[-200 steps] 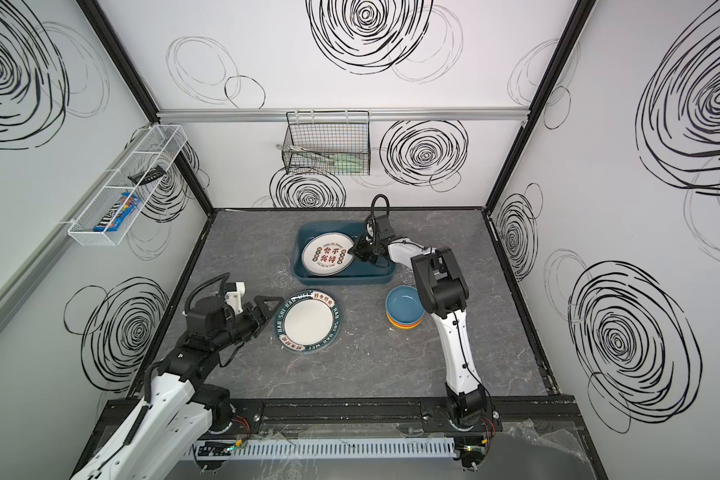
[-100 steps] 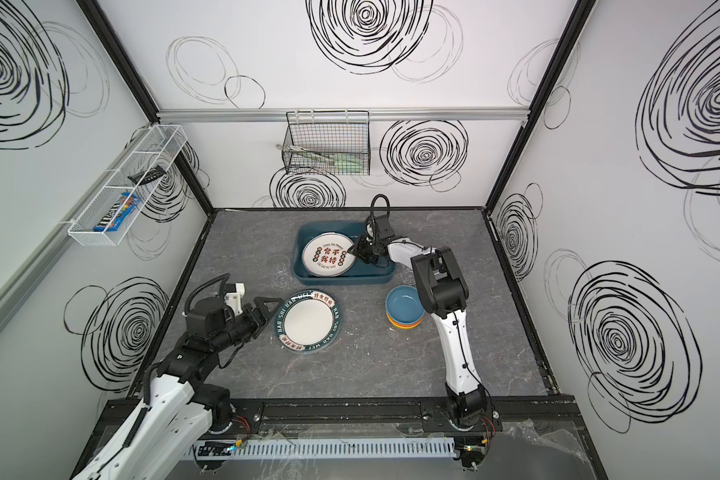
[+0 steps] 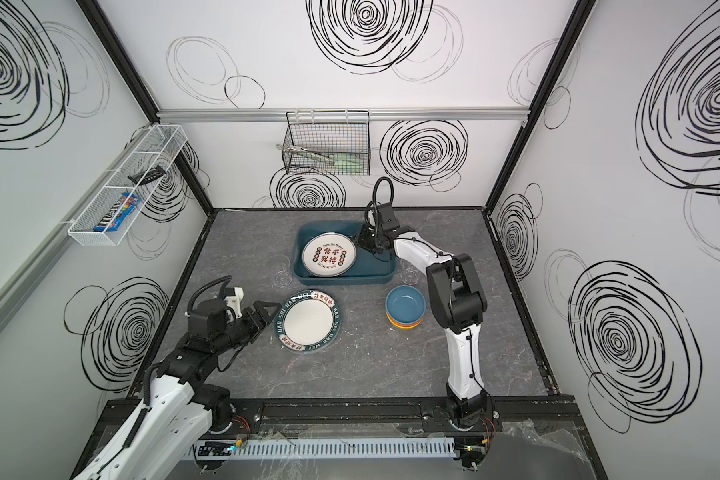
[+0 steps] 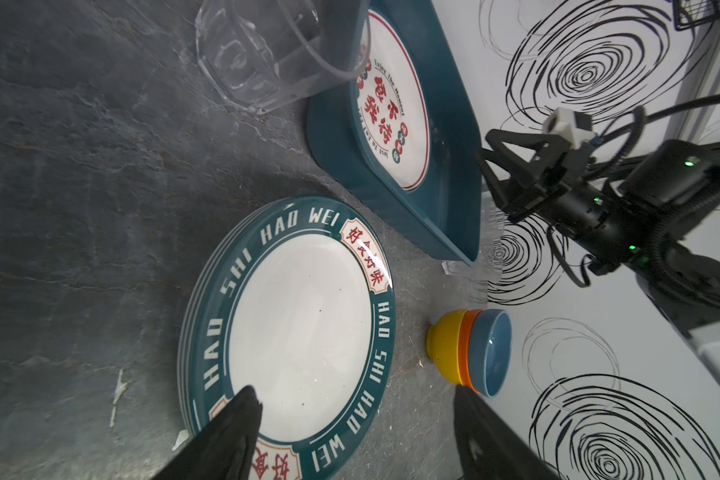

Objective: Place the mixed dishes into the plastic bin
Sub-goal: 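Open the right gripper and move it back to the 'HAO SHI HAO WEI' plate stack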

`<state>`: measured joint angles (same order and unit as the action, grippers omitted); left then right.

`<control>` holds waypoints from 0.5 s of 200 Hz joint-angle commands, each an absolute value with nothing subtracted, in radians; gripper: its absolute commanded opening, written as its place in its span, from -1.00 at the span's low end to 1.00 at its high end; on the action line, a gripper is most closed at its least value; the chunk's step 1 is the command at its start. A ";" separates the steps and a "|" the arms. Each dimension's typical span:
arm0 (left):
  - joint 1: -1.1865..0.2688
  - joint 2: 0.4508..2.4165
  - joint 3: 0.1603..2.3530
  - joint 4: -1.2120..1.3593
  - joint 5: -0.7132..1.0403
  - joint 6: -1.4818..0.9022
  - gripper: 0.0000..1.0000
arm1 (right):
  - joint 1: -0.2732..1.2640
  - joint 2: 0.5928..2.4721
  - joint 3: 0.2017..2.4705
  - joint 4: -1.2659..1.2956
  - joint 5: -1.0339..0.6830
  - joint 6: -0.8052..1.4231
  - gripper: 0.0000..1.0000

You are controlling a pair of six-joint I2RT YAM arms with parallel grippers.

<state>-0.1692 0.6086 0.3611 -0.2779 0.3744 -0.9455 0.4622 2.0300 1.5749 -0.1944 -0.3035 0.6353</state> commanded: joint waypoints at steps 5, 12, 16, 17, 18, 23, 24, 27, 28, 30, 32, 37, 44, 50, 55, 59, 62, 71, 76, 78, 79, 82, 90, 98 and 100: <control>-0.164 0.607 0.370 -0.337 0.311 -0.910 0.51 | 0.521 1.921 1.522 -0.264 -0.222 0.546 -0.22; -0.164 0.609 0.373 -0.348 0.301 -0.908 0.50 | 0.533 1.899 1.508 -0.270 -0.221 0.534 -0.22; -0.164 0.608 0.372 -0.352 0.298 -0.907 0.49 | 0.540 1.885 1.499 -0.277 -0.217 0.527 -0.22; -0.163 0.608 0.372 -0.352 0.297 -0.906 0.49 | 0.542 1.881 1.497 -0.277 -0.216 0.524 -0.22; -0.164 0.608 0.371 -0.353 0.297 -0.906 0.49 | 0.543 1.878 1.495 -0.280 -0.216 0.521 -0.22; -0.164 0.609 0.373 -0.358 0.292 -0.905 0.48 | 0.552 1.861 1.483 -0.287 -0.211 0.512 -0.22; -0.164 0.609 0.373 -0.359 0.291 -0.905 0.48 | 0.555 1.859 1.481 -0.288 -0.211 0.510 -0.22; -0.164 0.609 0.374 -0.362 0.288 -0.905 0.48 | 0.561 1.847 1.472 -0.291 -0.210 0.504 -0.22; -0.164 0.609 0.374 -0.363 0.287 -0.905 0.47 | 0.564 1.843 1.469 -0.291 -0.209 0.502 -0.23; -0.164 0.609 0.373 -0.365 0.285 -0.905 0.47 | 0.568 1.835 1.464 -0.294 -0.208 0.498 -0.22; -0.164 0.610 0.374 -0.366 0.283 -0.905 0.47 | 0.573 1.829 1.459 -0.295 -0.205 0.494 -0.22; -0.164 0.611 0.372 -0.369 0.279 -0.903 0.46 | 0.585 1.809 1.446 -0.301 -0.198 0.485 -0.23; -0.165 0.613 0.370 -0.374 0.274 -0.902 0.46 | 0.603 1.786 1.429 -0.309 -0.193 0.471 -0.22; -0.166 0.615 0.368 -0.376 0.271 -0.901 0.44 | 0.619 1.765 1.415 -0.316 -0.186 0.460 -0.21; -0.165 0.618 0.364 -0.377 0.269 -0.900 0.44 | 0.632 1.751 1.403 -0.321 -0.179 0.455 -0.20; -0.166 0.620 0.361 -0.377 0.268 -0.899 0.43 | 0.642 1.739 1.391 -0.323 -0.178 0.452 -0.20; -0.166 0.622 0.358 -0.377 0.266 -0.899 0.43 | 0.648 1.731 1.382 -0.325 -0.181 0.450 -0.20; -0.169 0.628 0.350 -0.373 0.264 -0.901 0.40 | 0.669 1.710 1.353 -0.328 -0.187 0.445 -0.20; -0.172 0.633 0.347 -0.369 0.265 -0.903 0.39 | 0.680 1.702 1.335 -0.331 -0.185 0.444 -0.20; -0.173 0.634 0.346 -0.368 0.264 -0.904 0.39 | 0.684 1.696 1.329 -0.331 -0.184 0.443 -0.20; -0.174 0.636 0.345 -0.367 0.264 -0.905 0.39 | 0.687 1.695 1.326 -0.332 -0.182 0.442 -0.20; -0.177 0.639 0.344 -0.366 0.263 -0.905 0.38 | 0.693 1.689 1.315 -0.333 -0.178 0.442 -0.20; -0.185 0.647 0.344 -0.362 0.255 -0.905 0.38 | 0.713 1.679 1.287 -0.332 -0.176 0.442 -0.20; -0.192 0.657 0.342 -0.358 0.248 -0.903 0.38 | 0.733 1.671 1.263 -0.333 -0.174 0.441 -0.19; -0.195 0.660 0.342 -0.357 0.247 -0.902 0.38 | 0.737 1.670 1.258 -0.334 -0.172 0.440 -0.19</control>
